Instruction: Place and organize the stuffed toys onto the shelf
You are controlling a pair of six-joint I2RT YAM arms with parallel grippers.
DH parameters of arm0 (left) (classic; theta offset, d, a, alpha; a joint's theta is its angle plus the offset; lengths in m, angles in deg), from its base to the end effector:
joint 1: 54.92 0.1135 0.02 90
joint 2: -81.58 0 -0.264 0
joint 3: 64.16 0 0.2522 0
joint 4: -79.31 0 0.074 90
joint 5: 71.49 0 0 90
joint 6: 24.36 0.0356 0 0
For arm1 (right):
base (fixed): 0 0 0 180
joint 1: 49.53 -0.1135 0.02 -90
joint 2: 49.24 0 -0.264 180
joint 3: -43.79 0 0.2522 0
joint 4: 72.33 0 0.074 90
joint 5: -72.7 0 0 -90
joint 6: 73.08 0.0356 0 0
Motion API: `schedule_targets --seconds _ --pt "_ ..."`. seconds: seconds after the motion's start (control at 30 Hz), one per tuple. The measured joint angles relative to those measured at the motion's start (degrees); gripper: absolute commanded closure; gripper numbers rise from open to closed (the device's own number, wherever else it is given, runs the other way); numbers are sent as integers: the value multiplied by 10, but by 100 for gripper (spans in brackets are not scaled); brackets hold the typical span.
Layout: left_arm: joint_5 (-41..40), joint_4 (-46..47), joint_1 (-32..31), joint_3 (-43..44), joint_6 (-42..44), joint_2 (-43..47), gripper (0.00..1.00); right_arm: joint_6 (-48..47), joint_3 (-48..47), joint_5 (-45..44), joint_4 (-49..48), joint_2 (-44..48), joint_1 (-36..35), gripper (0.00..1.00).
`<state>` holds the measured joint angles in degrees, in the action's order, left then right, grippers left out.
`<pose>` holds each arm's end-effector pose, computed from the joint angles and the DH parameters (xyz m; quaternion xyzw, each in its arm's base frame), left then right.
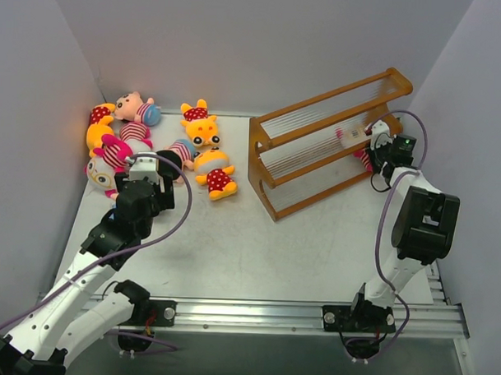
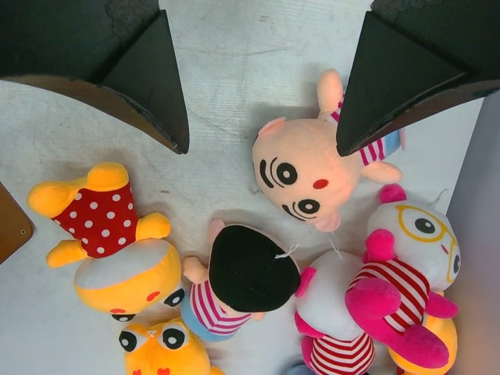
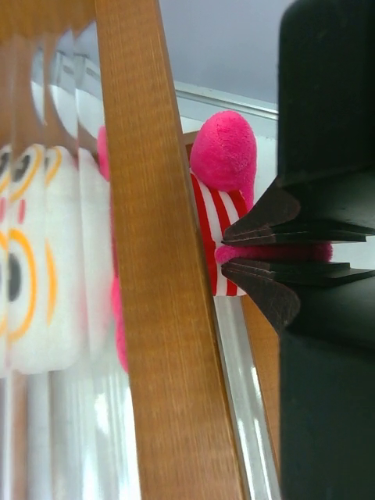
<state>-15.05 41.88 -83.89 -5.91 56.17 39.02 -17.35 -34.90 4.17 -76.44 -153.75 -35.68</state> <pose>0.1536 -0.0625 0.3219 -0.0254 0.8085 0.0488 0.5859 0.4038 -0.0861 0.2196 -0.2470 0.7817 -0.0841 0.5664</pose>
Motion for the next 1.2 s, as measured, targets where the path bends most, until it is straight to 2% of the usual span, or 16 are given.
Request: schedule_targets --seconds 0.13,0.23,0.27,0.3,0.63,0.77,0.97,1.2 --pt "3 2 2 0 2 -1 16 -7 0 0 5 -12 0 86" --pt "5 3 2 0 3 -2 16 -10 -2 0 7 -13 0 77" --pt "6 3 2 0 3 -2 16 -10 -3 0 9 -13 0 69" --pt "6 3 2 0 4 -2 16 -10 -5 0 11 -13 0 67" --pt "11 3 3 0 7 2 16 -11 -9 -2 26 -12 0 54" --pt "13 3 3 0 7 12 16 -5 -9 -2 36 -7 0 41" --pt "18 3 3 0 7 33 16 7 -9 -2 61 28 0 25" --pt "28 3 5 0 6 56 15 56 12 -24 79 115 -6 16"
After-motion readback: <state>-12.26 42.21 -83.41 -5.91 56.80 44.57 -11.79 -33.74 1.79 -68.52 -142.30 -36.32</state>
